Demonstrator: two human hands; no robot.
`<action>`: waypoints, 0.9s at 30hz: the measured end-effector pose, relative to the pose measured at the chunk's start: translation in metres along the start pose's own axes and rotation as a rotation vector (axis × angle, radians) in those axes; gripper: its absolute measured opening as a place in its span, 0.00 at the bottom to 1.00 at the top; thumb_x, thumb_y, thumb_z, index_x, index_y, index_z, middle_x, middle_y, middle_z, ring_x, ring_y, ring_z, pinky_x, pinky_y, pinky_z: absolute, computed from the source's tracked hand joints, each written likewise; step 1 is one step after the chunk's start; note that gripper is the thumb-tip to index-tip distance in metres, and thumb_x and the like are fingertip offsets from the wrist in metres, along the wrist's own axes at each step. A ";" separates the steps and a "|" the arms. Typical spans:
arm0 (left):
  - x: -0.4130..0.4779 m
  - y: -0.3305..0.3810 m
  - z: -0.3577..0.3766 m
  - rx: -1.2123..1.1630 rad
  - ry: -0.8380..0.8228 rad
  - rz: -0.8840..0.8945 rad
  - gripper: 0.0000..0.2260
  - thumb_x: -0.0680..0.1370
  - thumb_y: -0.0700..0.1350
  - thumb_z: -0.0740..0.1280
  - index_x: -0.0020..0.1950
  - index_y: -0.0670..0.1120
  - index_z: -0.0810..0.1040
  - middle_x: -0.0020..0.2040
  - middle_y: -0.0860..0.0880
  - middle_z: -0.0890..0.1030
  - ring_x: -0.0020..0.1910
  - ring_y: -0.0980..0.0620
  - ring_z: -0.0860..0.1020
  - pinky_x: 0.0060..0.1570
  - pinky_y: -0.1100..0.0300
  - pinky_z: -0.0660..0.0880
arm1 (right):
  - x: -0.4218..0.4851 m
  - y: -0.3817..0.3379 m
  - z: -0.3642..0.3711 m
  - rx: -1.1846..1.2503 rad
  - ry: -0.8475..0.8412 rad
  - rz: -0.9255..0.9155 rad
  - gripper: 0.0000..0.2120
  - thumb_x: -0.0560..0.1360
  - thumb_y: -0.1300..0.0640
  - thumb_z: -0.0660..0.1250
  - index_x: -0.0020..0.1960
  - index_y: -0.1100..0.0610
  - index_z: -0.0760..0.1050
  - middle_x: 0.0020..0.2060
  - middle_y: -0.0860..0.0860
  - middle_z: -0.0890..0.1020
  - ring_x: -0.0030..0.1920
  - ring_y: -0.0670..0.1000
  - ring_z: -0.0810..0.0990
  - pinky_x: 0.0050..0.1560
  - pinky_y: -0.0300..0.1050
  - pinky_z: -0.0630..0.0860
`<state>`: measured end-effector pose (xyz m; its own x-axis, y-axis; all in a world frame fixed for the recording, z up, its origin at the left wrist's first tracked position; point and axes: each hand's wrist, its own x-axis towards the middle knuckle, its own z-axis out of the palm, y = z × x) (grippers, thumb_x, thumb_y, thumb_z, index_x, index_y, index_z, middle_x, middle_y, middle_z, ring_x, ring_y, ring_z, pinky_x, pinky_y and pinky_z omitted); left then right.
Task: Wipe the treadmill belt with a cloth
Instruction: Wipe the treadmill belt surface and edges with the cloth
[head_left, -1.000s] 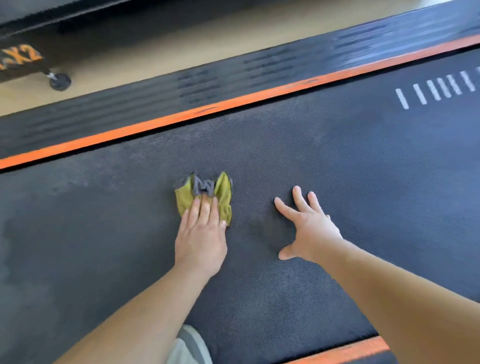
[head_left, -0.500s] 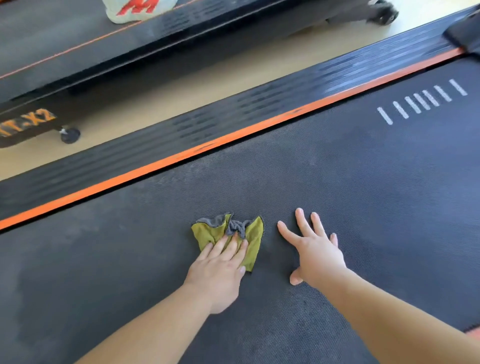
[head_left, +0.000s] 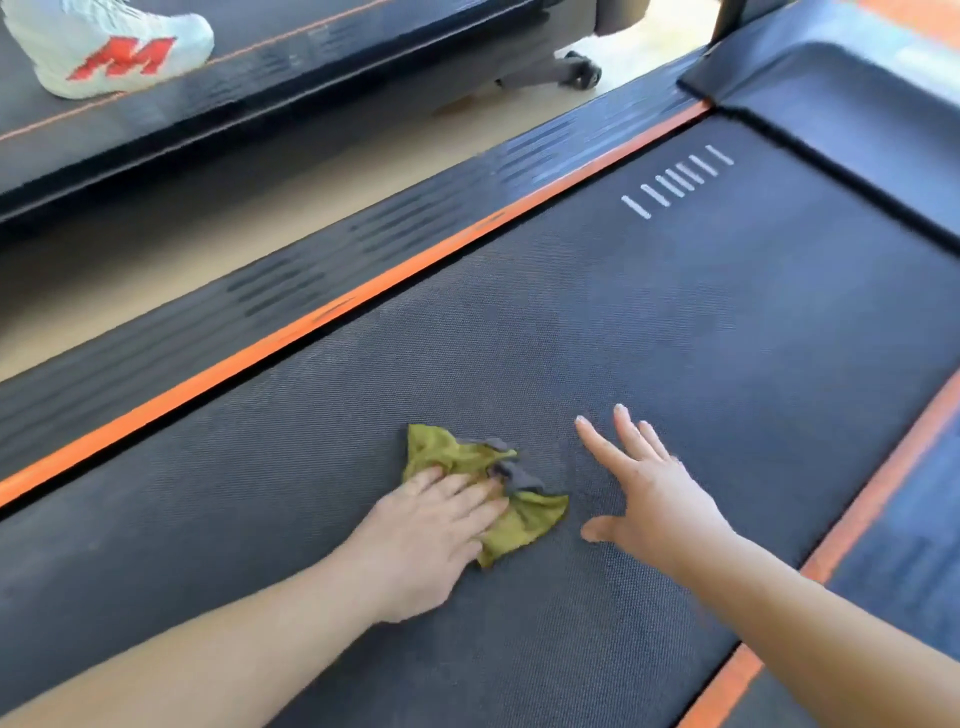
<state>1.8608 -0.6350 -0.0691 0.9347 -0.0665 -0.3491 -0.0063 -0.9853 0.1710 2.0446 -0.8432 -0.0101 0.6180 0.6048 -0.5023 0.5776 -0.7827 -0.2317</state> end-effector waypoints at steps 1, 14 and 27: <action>0.009 -0.016 -0.005 -0.015 0.043 -0.122 0.27 0.84 0.56 0.40 0.84 0.53 0.49 0.84 0.53 0.51 0.82 0.52 0.49 0.80 0.48 0.48 | -0.014 0.004 0.002 0.049 0.001 0.034 0.54 0.71 0.42 0.77 0.78 0.30 0.37 0.80 0.43 0.34 0.82 0.50 0.38 0.79 0.56 0.57; 0.048 0.010 -0.017 -0.068 0.112 -0.294 0.28 0.84 0.56 0.42 0.84 0.49 0.49 0.84 0.51 0.49 0.82 0.51 0.46 0.80 0.49 0.45 | -0.104 0.034 0.069 0.227 0.047 0.312 0.53 0.69 0.35 0.75 0.81 0.35 0.43 0.82 0.41 0.41 0.81 0.46 0.39 0.77 0.54 0.63; 0.071 0.094 -0.009 -0.064 0.069 -0.027 0.29 0.83 0.58 0.40 0.84 0.50 0.45 0.84 0.53 0.44 0.82 0.51 0.41 0.80 0.47 0.43 | -0.107 0.043 0.064 0.062 0.058 0.308 0.50 0.68 0.26 0.68 0.81 0.36 0.47 0.82 0.45 0.39 0.81 0.55 0.33 0.81 0.54 0.41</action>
<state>1.9300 -0.7311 -0.0695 0.9564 -0.0267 -0.2908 0.0401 -0.9743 0.2215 1.9694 -0.9512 -0.0195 0.7889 0.3442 -0.5090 0.3262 -0.9366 -0.1278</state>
